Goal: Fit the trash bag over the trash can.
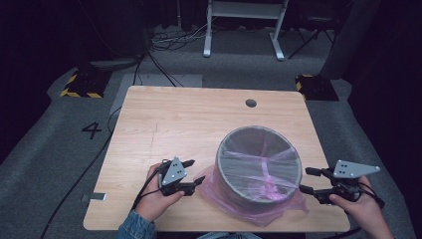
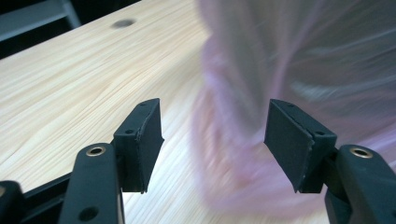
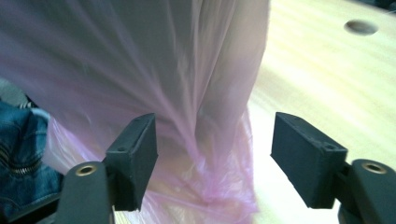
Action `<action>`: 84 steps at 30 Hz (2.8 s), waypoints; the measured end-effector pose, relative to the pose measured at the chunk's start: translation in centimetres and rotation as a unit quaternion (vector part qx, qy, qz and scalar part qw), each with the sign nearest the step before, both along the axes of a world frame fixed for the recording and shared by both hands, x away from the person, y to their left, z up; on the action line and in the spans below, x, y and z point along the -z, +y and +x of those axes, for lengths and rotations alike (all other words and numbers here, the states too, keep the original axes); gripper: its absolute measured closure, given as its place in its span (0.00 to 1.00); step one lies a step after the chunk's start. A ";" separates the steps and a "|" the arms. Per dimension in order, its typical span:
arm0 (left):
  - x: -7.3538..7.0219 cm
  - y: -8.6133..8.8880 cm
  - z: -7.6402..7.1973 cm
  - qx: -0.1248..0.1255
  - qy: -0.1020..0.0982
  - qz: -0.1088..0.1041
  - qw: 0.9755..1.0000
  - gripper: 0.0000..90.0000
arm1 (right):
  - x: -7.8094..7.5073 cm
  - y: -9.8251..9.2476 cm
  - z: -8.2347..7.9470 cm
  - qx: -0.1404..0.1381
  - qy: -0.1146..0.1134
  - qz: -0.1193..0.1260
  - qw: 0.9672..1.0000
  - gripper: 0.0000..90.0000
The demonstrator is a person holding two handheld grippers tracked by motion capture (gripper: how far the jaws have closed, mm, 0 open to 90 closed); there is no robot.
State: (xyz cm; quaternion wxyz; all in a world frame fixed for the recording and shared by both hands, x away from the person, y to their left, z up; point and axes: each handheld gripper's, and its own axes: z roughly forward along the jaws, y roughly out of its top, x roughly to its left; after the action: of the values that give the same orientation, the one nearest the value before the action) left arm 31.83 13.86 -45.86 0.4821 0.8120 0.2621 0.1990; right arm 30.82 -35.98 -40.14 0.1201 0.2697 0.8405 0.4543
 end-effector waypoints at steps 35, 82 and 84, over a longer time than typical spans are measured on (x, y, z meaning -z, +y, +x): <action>3.3 9.4 0.0 -0.185 0.074 0.068 0.978 0.33 | -11.3 5.7 3.0 0.009 -0.064 0.007 0.998 0.25; 4.6 9.9 1.8 -0.197 0.128 0.061 0.970 0.31 | -6.8 19.8 7.2 -0.042 -0.010 -0.043 0.998 0.17; 4.6 9.9 1.8 -0.197 0.128 0.061 0.970 0.31 | -6.3 20.0 7.2 -0.039 -0.004 -0.056 0.998 0.17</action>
State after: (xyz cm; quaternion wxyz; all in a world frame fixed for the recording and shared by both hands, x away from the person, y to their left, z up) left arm 33.61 23.80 -50.43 0.3456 0.7908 0.4640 0.1999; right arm 37.97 -16.00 -33.84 0.1208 0.2276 0.8739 0.4121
